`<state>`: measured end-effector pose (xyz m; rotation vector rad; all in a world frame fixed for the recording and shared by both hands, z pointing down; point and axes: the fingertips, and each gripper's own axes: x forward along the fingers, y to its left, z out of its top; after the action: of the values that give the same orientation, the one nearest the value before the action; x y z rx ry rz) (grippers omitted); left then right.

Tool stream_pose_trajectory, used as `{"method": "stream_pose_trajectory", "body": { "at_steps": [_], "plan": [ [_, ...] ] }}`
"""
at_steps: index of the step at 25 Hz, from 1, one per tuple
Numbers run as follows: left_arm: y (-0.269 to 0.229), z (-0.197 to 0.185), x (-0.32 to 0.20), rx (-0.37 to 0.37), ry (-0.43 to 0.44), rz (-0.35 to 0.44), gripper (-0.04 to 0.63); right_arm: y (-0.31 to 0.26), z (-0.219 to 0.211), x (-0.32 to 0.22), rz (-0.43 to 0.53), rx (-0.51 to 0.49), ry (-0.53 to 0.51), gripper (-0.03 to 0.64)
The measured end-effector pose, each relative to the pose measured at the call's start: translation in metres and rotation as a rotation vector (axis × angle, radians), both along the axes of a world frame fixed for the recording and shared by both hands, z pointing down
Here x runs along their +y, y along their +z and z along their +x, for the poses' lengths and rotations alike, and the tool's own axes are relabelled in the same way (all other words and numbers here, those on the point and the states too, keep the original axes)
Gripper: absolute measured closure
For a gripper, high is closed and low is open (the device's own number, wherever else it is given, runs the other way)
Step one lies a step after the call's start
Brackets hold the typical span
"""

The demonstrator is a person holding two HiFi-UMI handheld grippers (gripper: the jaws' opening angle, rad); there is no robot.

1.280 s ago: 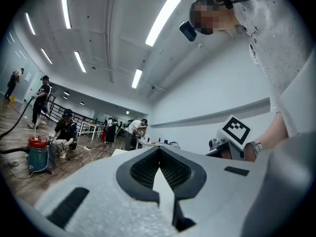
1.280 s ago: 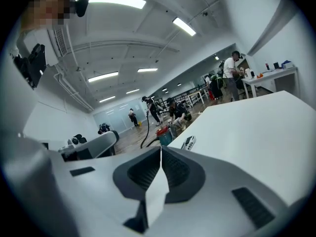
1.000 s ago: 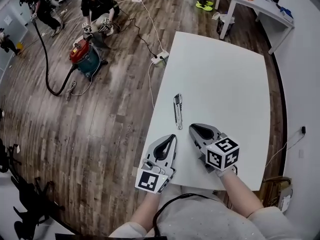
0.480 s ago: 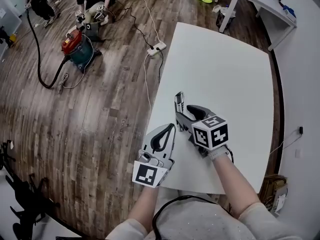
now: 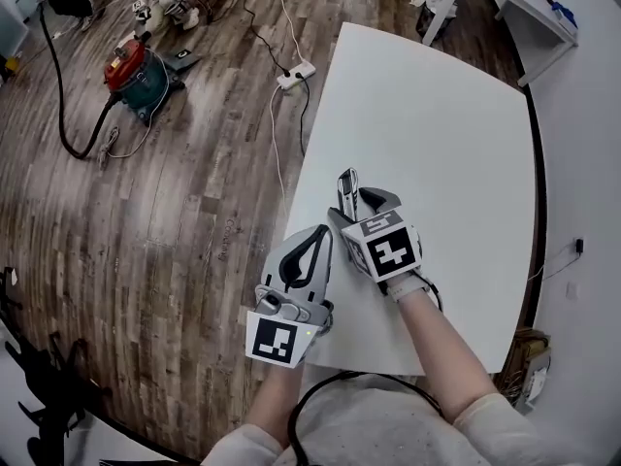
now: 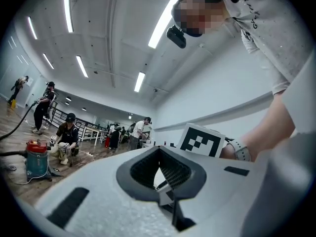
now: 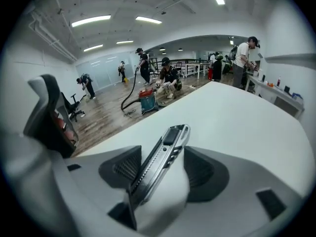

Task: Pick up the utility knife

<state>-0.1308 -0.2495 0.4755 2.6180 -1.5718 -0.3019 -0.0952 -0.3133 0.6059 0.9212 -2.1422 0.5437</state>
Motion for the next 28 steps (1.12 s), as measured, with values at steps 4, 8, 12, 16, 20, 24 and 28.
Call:
{"method": "stream_pose_trajectory", "body": {
  "at_steps": [4,8,12,16,20,24,28],
  "plan": [
    [0.0,0.0,-0.003,0.038,0.022,-0.012,0.589,-0.001,-0.005,0.003,0.02,0.041,-0.051,0.37],
    [0.006,-0.006,-0.004,0.033,0.015,-0.02,0.589,0.0,-0.016,0.008,0.0,0.09,-0.121,0.438],
    [0.008,-0.011,-0.005,0.029,-0.005,-0.024,0.589,0.0,-0.02,0.01,-0.008,0.11,-0.184,0.472],
    [0.008,-0.012,-0.005,0.032,-0.008,-0.022,0.589,0.0,-0.018,0.01,-0.027,0.074,-0.192,0.472],
    [0.008,-0.013,-0.002,0.02,-0.01,-0.023,0.589,0.0,-0.012,0.011,-0.005,0.073,-0.194,0.472],
    [0.006,-0.011,-0.001,0.023,-0.011,-0.024,0.589,-0.005,-0.006,0.015,-0.011,0.032,-0.177,0.472],
    [-0.003,-0.005,0.003,0.018,-0.004,-0.008,0.589,-0.023,0.001,0.019,-0.012,-0.024,-0.152,0.472]
  ]
}}
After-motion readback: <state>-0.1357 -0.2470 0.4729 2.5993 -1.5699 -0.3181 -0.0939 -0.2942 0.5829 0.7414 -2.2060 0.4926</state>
